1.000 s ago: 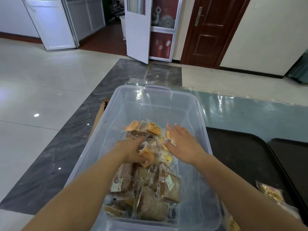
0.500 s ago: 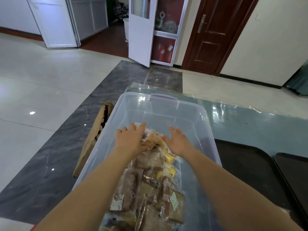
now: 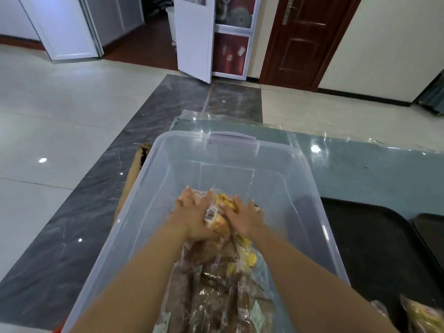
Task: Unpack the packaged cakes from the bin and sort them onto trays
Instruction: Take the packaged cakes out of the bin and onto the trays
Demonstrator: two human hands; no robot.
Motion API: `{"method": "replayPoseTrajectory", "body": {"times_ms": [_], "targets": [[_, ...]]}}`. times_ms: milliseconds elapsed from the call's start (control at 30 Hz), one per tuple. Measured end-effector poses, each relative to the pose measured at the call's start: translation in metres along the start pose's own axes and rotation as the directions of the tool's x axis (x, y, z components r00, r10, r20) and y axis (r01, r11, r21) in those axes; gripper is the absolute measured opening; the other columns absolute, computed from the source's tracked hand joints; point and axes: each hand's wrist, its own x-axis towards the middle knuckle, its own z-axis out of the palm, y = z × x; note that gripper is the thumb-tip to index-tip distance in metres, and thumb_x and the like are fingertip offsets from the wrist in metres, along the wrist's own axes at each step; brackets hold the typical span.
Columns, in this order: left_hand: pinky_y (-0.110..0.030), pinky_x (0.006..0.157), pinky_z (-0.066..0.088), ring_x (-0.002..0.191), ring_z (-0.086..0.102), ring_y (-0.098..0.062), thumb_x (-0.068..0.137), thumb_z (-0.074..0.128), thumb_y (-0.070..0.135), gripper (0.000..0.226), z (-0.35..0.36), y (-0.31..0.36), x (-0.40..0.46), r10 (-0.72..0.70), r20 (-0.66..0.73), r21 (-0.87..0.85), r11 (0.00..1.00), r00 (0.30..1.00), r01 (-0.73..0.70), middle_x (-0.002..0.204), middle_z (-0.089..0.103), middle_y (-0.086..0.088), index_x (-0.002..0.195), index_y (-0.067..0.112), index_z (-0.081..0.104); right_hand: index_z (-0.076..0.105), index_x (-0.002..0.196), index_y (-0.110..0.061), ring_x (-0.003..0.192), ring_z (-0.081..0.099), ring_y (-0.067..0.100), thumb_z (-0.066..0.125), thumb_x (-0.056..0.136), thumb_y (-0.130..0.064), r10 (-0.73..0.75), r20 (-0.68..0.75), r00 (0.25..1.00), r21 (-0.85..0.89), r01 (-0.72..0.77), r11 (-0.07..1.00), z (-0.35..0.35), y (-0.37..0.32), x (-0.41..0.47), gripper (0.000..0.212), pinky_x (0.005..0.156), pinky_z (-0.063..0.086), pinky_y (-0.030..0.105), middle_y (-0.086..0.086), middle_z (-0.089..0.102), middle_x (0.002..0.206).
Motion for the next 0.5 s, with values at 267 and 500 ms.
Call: {"method": "replayPoseTrajectory", "body": {"times_ms": [267, 500], "targets": [[-0.057, 0.113, 0.019, 0.143, -0.003, -0.04, 0.043, 0.063, 0.088, 0.13, 0.011, 0.002, 0.013, -0.051, -0.035, 0.035, 0.998, 0.998, 0.052, 0.159, -0.014, -0.007, 0.147, 0.047, -0.003, 0.033, 0.144, -0.037, 0.132, 0.033, 0.037, 0.031, 0.09, -0.07, -0.064, -0.086, 0.994, -0.056, 0.059, 0.997, 0.002, 0.004, 0.0, 0.064, 0.107, 0.032, 0.051, 0.011, 0.04, 0.145], [-0.054, 0.113, 0.018, 0.142, -0.003, -0.044, 0.043, 0.072, 0.08, 0.134, 0.003, -0.002, 0.014, -0.093, 0.025, -0.04, 0.995, 0.995, 0.094, 0.155, -0.025, -0.011, 0.149, 0.043, -0.001, 0.009, 0.146, -0.053, 0.144, 0.006, 0.04, 0.026, 0.082, -0.081, -0.017, -0.002, 1.0, 0.018, 0.017, 1.0, 0.007, 0.007, -0.002, 0.072, 0.109, 0.018, 0.065, 0.008, 0.009, 0.16]]}}
